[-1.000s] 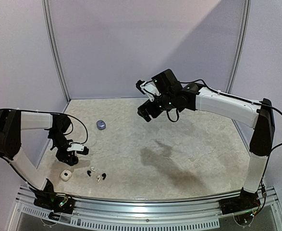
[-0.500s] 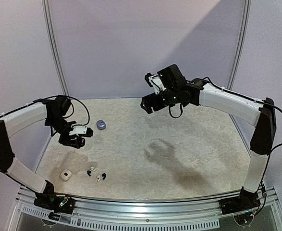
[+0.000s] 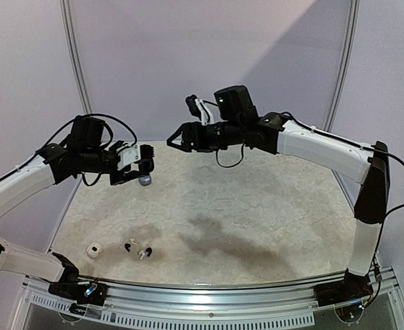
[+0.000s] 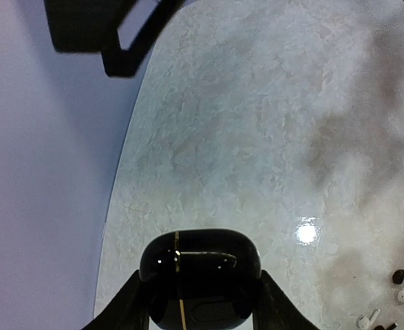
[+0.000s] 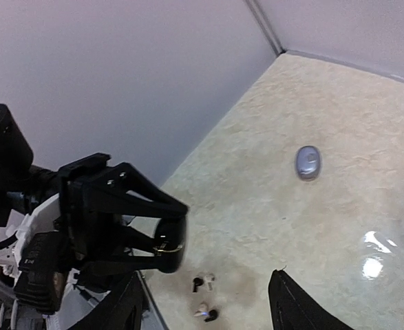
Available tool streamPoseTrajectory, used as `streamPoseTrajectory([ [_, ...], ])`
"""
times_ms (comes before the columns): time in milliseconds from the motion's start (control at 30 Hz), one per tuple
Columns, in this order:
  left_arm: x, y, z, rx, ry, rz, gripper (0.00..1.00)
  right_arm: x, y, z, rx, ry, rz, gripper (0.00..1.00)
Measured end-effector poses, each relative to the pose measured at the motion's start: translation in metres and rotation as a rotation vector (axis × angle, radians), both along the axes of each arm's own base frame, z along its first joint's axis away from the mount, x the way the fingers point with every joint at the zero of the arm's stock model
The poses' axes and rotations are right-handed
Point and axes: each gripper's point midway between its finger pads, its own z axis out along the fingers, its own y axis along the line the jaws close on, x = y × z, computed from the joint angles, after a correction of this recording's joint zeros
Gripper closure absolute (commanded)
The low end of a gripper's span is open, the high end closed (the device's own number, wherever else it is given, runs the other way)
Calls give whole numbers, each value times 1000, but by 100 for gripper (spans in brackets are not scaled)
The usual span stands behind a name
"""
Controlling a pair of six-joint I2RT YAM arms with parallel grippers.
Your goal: Insert the wireless bluetooth earbuds into the charging case
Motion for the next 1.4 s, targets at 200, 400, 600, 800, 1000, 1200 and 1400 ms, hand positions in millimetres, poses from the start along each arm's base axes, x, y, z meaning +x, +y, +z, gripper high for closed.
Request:
streamPoseTrajectory([
  [200,2,-10,3,-47,23,22,92,-27,36,-20,8,61,108,42],
  [400,4,-16,0,-64,45,37,94,-22,51,-42,-9,104,128,52],
  [600,5,-16,0,-65,45,47,95,-19,57,-45,-12,124,128,58],
  [800,7,-17,-1,-62,43,50,95,-20,63,-46,-13,137,151,77],
  [1000,9,-17,-2,-61,41,67,53,-20,63,-47,-25,150,154,95],
  [1200,6,-19,1,-103,79,86,1,-19,60,-51,-41,121,170,100],
  [1400,-21,-5,32,-321,217,65,3,-27,36,-54,-70,28,220,100],
])
